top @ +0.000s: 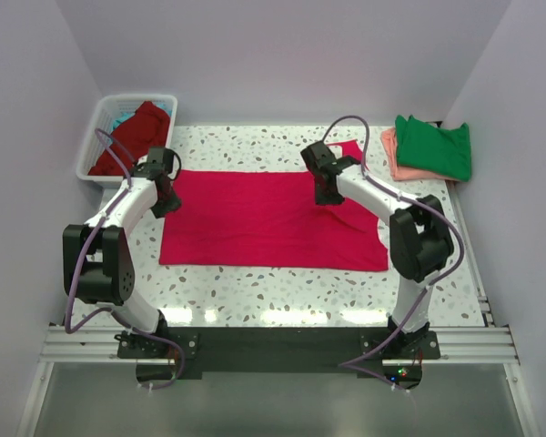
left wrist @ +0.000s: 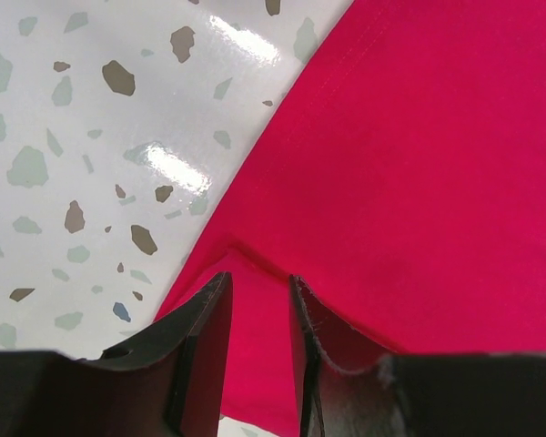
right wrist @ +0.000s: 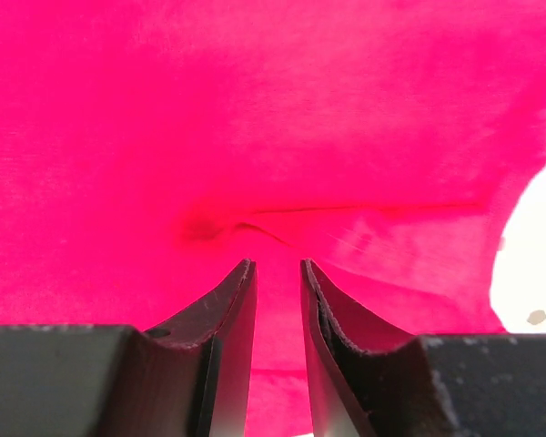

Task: Fold and stack the t-shirts
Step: Fold the tshirt

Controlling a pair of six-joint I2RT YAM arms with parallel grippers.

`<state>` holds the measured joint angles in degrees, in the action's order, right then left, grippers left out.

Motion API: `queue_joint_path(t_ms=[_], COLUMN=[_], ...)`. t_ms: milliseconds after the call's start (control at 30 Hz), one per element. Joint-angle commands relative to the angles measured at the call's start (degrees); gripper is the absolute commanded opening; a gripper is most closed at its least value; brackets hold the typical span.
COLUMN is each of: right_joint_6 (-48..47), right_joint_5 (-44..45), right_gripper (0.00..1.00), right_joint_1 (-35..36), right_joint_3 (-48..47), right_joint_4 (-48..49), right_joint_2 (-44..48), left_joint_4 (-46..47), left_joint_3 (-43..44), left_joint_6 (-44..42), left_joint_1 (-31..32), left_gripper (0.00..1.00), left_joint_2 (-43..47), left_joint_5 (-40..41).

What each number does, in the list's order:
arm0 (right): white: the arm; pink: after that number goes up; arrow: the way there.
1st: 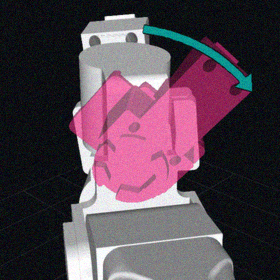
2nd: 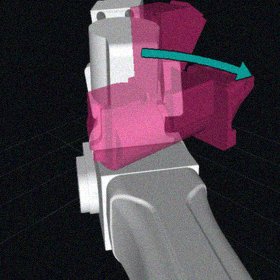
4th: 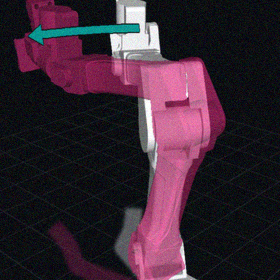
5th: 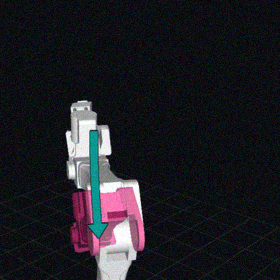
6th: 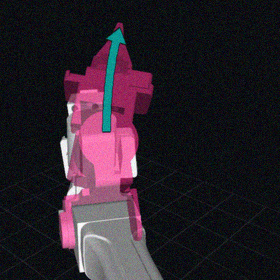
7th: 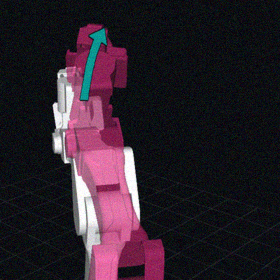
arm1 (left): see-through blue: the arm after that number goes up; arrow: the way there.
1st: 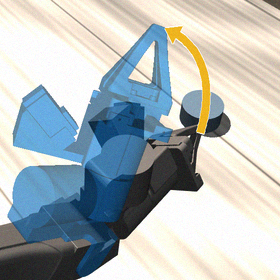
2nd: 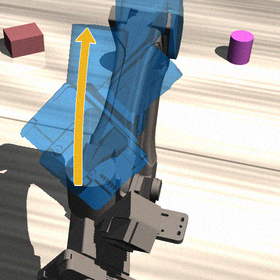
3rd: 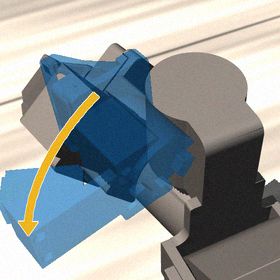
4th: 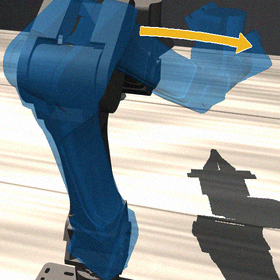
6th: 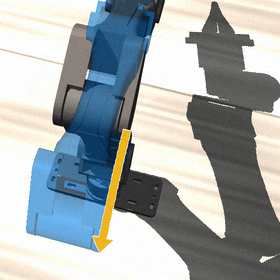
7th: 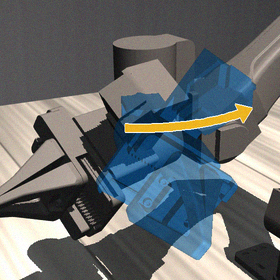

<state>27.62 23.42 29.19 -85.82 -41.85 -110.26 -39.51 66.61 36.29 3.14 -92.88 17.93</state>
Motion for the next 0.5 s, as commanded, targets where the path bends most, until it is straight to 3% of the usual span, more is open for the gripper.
queue_joint_path(t_ms=[0, 200, 467], right_joint_6=[2.0, 4.99, 7.01], right_joint_5=[3.48, 1.19, -4.79], right_gripper=[0.3, 0.31, 0.32], right_joint_1=[-0.01, -0.1, -3.17], right_joint_3=[3.19, 9.35, 13.93], right_joint_4=[-2.54, -4.3, 0.62], right_joint_2=[6.36, 9.18, 7.78], left_joint_4=[2.15, 2.33, 2.33], left_joint_3=[-0.43, -0.51, -0.43], left_joint_6=[-1.49, -1.84, -2.28], left_joint_1=[0.03, 0.03, 0.03], left_gripper=[0.36, 0.36, 0.35], left_joint_2=[1.56, 1.3, 0.95], left_joint_5=[-0.97, -1.41, -1.76])
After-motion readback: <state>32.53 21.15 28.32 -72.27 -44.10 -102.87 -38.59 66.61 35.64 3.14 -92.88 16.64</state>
